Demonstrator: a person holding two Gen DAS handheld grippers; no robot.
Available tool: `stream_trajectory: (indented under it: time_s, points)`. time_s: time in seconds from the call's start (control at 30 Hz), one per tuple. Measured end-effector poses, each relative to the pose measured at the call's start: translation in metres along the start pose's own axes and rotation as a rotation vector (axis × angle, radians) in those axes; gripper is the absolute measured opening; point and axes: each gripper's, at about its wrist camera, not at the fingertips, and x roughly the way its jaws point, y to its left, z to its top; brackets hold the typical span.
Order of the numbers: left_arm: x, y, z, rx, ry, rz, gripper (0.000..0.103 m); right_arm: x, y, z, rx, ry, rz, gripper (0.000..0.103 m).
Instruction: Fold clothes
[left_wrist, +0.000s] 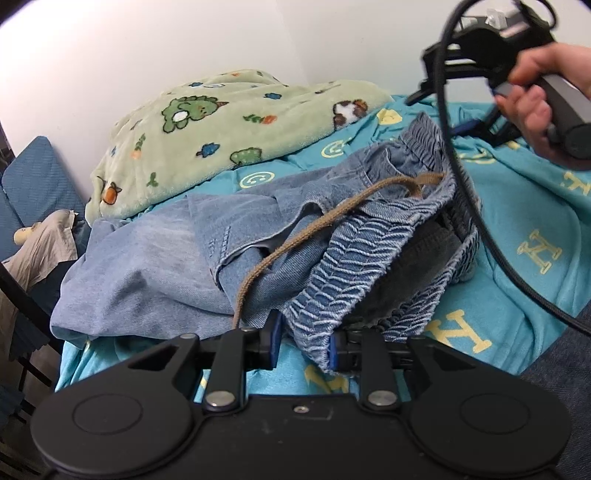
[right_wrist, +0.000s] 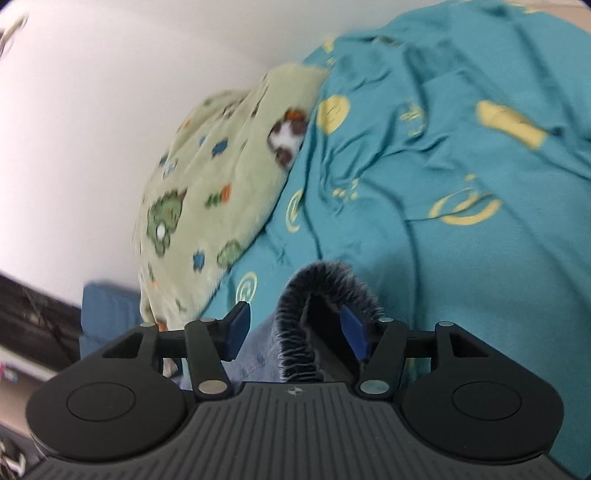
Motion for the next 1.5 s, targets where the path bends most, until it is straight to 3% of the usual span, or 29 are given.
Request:
stream_trajectory:
  time_s: [0.1, 0.13, 0.17, 0.27, 0.43, 0.53, 0.63, 0.87, 1.0, 1.07, 1.23, 1.33, 1.5]
  points:
    - [0.0, 0.0, 0.0, 0.0, -0.003, 0.002, 0.021, 0.009, 0.013, 0.003, -0.089, 0.005, -0.011, 0.034]
    - [-0.001, -0.001, 0.0, 0.002, -0.011, 0.002, 0.021, 0.011, 0.018, 0.005, -0.122, 0.003, -0.016, 0.014]
    - [-0.003, -0.001, 0.001, 0.0, -0.022, 0.001, 0.02, 0.013, 0.023, 0.006, -0.155, 0.002, -0.021, 0.006]
    - [-0.013, 0.001, 0.009, -0.041, -0.078, -0.019, 0.018, 0.016, 0.041, 0.013, -0.252, -0.011, -0.031, 0.005]
    - [-0.031, -0.01, 0.036, -0.115, -0.227, -0.043, 0.014, 0.02, 0.084, 0.044, -0.358, -0.053, 0.037, 0.005]
    - [-0.026, -0.027, 0.06, -0.13, -0.301, -0.069, 0.013, 0.028, 0.108, 0.072, -0.397, -0.069, 0.061, 0.005]
    - [0.002, -0.051, 0.088, -0.133, -0.322, -0.126, 0.012, 0.04, 0.124, 0.102, -0.448, -0.104, 0.068, 0.005]
    - [0.115, -0.097, 0.144, -0.166, -0.268, -0.264, 0.012, 0.109, 0.117, 0.166, -0.564, -0.116, -0.007, 0.005]
    - [0.168, -0.113, 0.153, -0.183, -0.228, -0.307, 0.012, 0.148, 0.092, 0.189, -0.65, -0.204, -0.016, 0.0]
    - [0.186, -0.115, 0.156, -0.188, -0.224, -0.323, 0.012, 0.165, 0.074, 0.198, -0.636, -0.177, -0.047, 0.0]
    - [0.186, -0.107, 0.156, -0.201, -0.218, -0.36, 0.013, 0.186, 0.045, 0.198, -0.643, -0.1, -0.118, 0.0]
    - [0.172, -0.099, 0.16, -0.205, -0.203, -0.38, 0.015, 0.175, 0.047, 0.193, -0.645, -0.089, -0.135, 0.0]
    - [0.119, -0.08, 0.167, -0.19, -0.141, -0.458, 0.018, 0.135, 0.074, 0.175, -0.765, -0.12, -0.162, 0.001]
